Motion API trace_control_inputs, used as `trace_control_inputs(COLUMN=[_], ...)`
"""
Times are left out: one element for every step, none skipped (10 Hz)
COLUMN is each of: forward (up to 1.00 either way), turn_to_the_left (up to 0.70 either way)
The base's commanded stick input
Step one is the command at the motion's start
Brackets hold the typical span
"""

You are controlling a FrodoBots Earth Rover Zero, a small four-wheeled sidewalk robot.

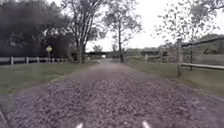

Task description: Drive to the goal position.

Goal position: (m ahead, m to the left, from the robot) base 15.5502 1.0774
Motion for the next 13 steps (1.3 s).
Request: trace_control_inputs(forward=[0.7,0.7,0.7,0.7,0.7,0.7,0.7,0.7,0.7,0.7,0.7,0.7,0.7], turn_to_the_left=[0.0,0.0,0.0,0.0,0.0,0.0,0.0,0.0,0.0,0.0,0.0,0.0,0.0])
